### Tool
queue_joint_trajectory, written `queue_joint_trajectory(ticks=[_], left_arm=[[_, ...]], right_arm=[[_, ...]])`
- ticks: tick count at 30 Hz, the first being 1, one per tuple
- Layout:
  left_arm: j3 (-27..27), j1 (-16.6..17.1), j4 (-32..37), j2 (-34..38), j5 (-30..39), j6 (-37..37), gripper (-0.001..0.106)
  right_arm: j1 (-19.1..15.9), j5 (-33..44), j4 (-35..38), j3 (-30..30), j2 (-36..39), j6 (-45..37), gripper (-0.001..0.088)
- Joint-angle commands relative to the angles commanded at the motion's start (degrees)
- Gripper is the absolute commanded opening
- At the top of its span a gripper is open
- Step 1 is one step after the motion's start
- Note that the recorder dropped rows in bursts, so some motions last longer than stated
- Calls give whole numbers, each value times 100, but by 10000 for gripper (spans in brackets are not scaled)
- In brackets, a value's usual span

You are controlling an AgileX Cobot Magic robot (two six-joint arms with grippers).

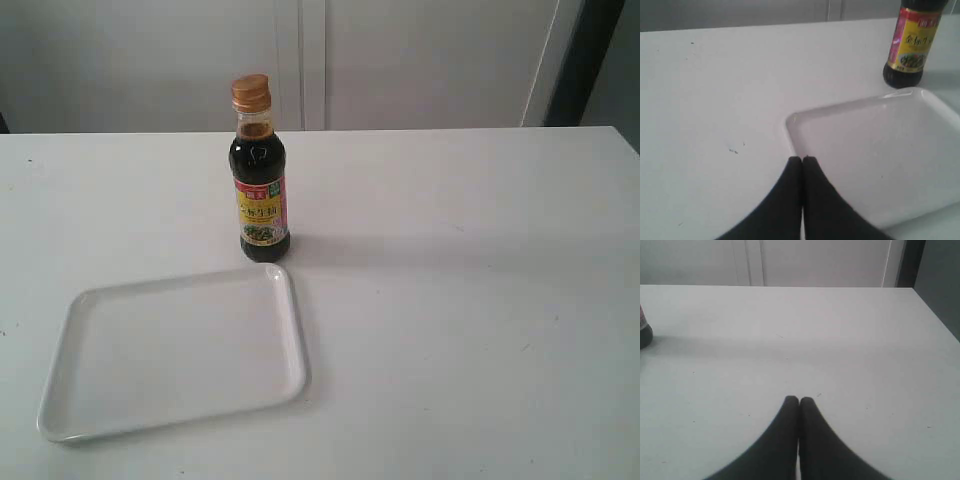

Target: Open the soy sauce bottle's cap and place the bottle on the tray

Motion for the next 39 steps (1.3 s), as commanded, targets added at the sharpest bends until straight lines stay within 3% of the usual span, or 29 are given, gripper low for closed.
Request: queue_joint_trajectory(ticks=[4,7,8,11,14,21,26,31,39], left_arm=[[0,0,-468,0,-1017,-313,0],[0,0,-439,0,-2487,-1037,0],[0,0,-412,0,-2563,-1098,0],[-656,0,28,247,-2139,-1097,0],[-1357,0,270,996,-1846,-1097,0],[-2099,0,582,2651,-2543,-1336,0],[-2410,0,1812,3636,-2902,-2347,0],[-2559,0,3509,4569,-4369,-3314,0],[-2927,0,4026,5735,-5190,-3695,0]], right_arm=[[0,0,0,0,0,0,0],[0,0,0,0,0,0,0],[0,0,0,0,0,0,0],[0,0,0,0,0,0,0],[0,0,0,0,0,0,0],[0,0,0,0,0,0,0],[0,0,0,0,0,0,0],[0,0,0,0,0,0,0],[0,0,0,0,0,0,0]])
